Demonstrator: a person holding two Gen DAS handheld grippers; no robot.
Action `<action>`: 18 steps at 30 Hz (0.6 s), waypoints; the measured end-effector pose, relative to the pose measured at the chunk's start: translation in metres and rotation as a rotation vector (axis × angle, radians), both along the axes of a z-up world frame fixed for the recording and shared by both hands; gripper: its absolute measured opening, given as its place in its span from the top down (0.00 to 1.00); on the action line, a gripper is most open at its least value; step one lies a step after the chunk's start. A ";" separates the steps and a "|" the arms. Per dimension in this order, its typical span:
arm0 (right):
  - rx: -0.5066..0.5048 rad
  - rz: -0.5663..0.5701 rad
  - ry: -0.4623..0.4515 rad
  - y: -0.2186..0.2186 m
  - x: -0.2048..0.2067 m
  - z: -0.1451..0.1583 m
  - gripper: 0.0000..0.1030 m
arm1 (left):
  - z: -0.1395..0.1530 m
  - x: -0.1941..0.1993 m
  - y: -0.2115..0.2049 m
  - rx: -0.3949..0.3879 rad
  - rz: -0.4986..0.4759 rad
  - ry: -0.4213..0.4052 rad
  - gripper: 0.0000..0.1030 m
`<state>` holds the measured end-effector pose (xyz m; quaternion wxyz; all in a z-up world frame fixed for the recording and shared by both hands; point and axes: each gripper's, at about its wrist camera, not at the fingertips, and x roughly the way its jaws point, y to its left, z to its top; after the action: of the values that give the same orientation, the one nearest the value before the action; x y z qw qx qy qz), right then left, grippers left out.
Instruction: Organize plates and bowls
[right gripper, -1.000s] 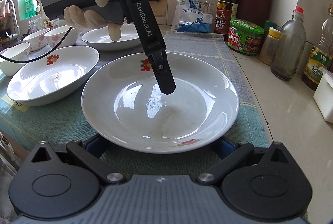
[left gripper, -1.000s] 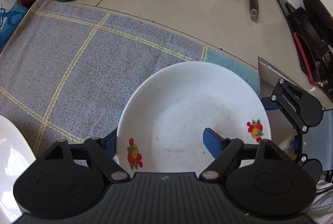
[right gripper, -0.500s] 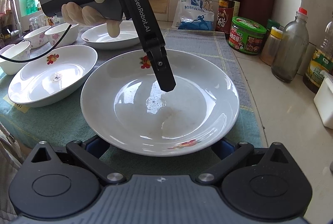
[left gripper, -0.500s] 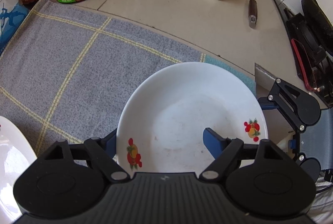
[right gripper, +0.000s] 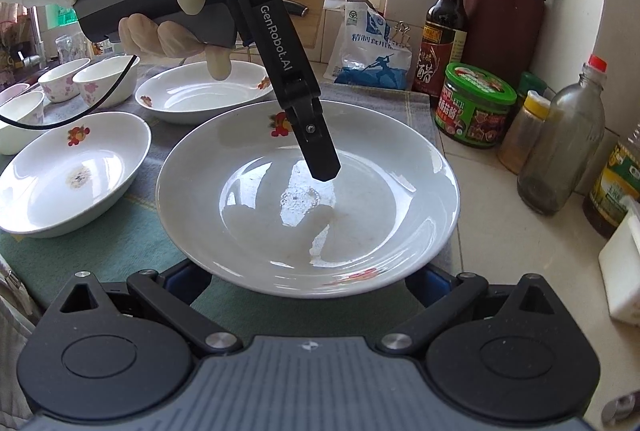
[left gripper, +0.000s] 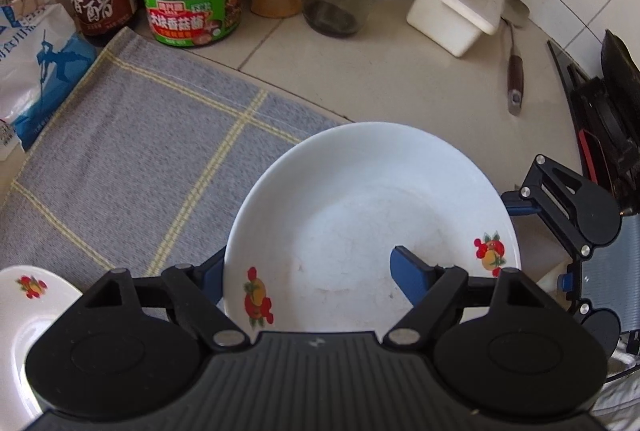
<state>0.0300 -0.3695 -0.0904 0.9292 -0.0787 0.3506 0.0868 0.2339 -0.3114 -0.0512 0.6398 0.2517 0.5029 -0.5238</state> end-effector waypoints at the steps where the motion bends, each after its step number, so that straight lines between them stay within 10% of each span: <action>1: -0.001 0.004 -0.002 -0.003 0.004 0.000 0.00 | 0.001 0.003 -0.002 -0.004 0.005 -0.003 0.21; 18: -0.002 0.014 0.031 -0.041 0.060 -0.015 0.00 | -0.020 0.044 -0.026 -0.057 0.071 -0.035 0.21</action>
<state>0.0898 -0.4106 -0.1058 0.9230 -0.0808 0.3644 0.0939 0.2780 -0.3376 -0.0707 0.6738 0.2242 0.4851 -0.5103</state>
